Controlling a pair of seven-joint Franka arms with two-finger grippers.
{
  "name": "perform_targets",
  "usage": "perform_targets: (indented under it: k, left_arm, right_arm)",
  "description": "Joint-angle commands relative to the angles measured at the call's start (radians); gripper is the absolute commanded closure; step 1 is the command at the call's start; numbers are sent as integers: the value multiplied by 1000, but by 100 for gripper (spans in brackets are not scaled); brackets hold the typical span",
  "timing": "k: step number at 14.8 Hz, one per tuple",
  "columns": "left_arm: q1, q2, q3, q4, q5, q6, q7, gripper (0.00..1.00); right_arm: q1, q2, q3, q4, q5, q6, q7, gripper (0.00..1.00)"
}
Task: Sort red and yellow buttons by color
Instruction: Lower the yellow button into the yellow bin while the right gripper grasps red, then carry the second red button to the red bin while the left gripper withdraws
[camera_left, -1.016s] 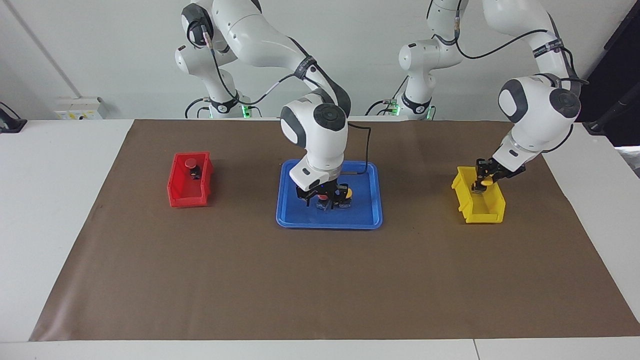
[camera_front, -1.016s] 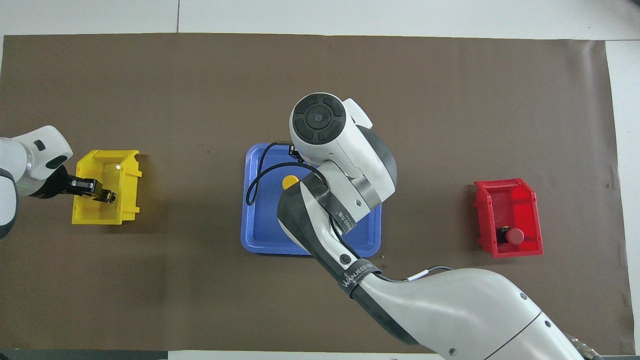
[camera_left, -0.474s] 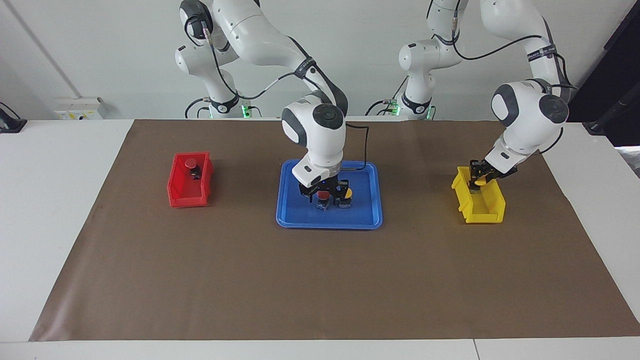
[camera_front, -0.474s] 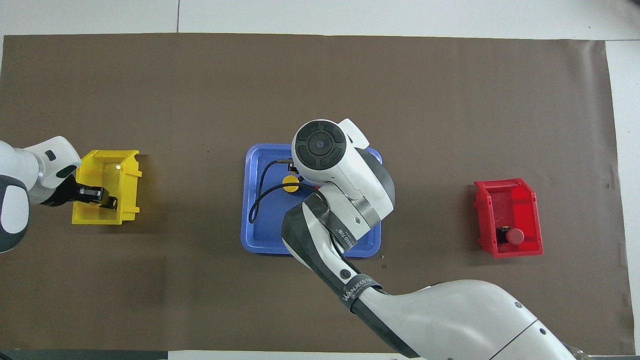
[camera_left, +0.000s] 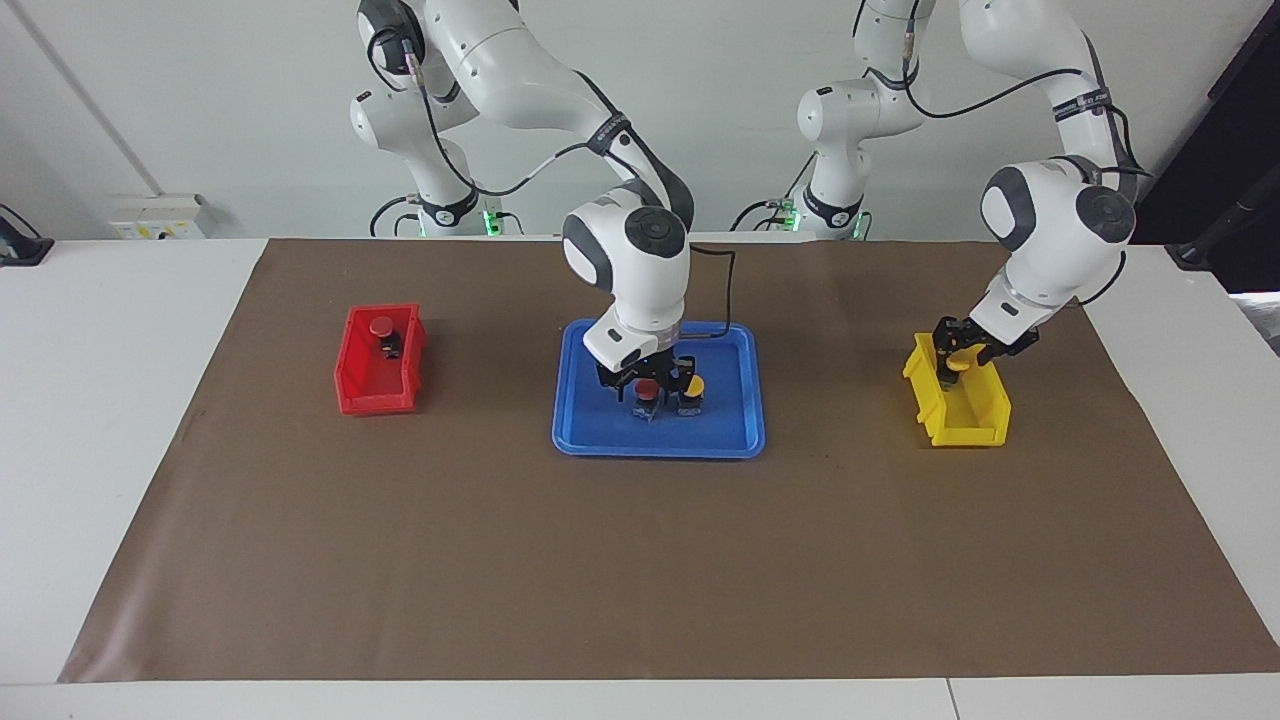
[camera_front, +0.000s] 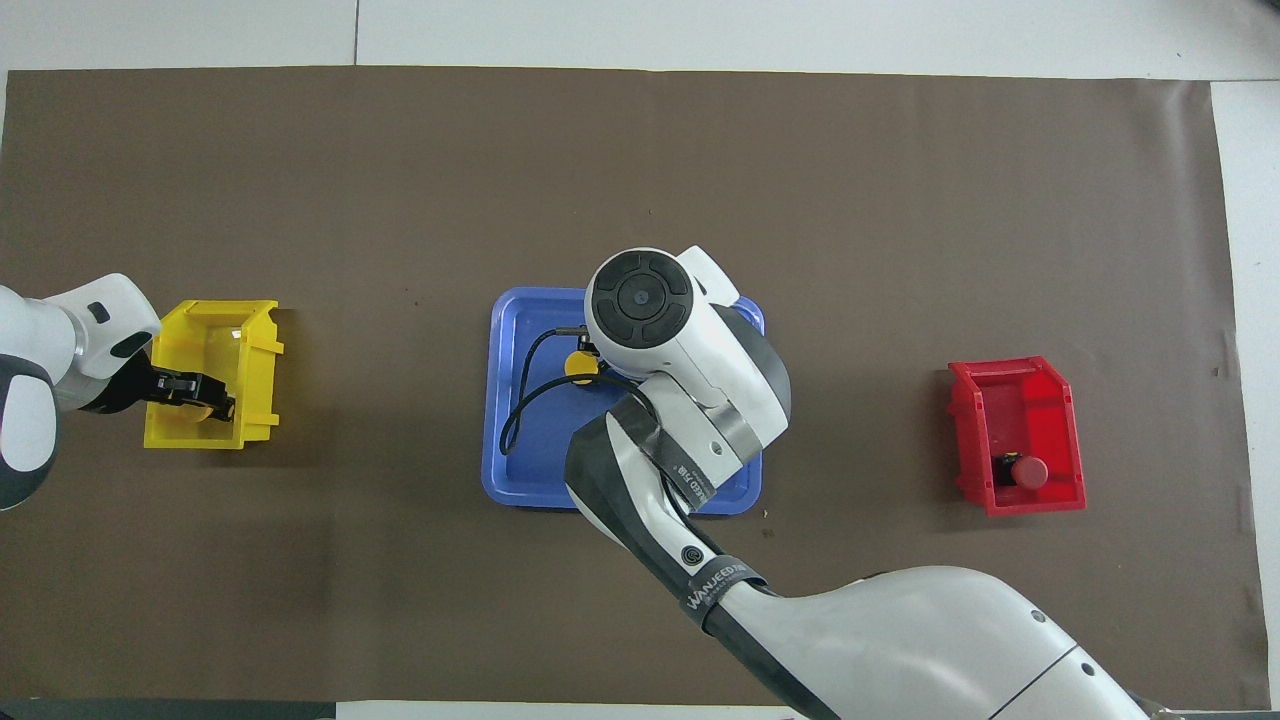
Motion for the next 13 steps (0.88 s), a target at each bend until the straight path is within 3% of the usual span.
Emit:
perform_targets:
  k: [1, 5, 8, 10, 12, 13]
  left_arm:
    - [-6, -40, -1, 50, 17, -101, -14, 16]
    - [-8, -128, -12, 156, 17, -258, -12, 0]
    - [-9, -116, -26, 357, 17, -452, -3, 0]
    - [-43, -67, -32, 511, 13, -577, -3, 0]
    - [-62, -22, -32, 610, 4, -606, -8, 0]
    - [-75, -7, -35, 638, 3, -602, -9, 0]
  right_arm:
    - [-7, -31, 6, -49, 58, 31, -27, 28]
    - [-6, -35, 6, -74, 69, 62, -32, 33]
    - [-7, -41, 6, -81, 69, 63, -83, 43]
    - [-9, -41, 6, -75, 69, 63, -84, 61]
    - [-15, -38, 6, -66, 69, 62, -83, 82]
    - [-18, -43, 5, -60, 68, 59, -84, 86]
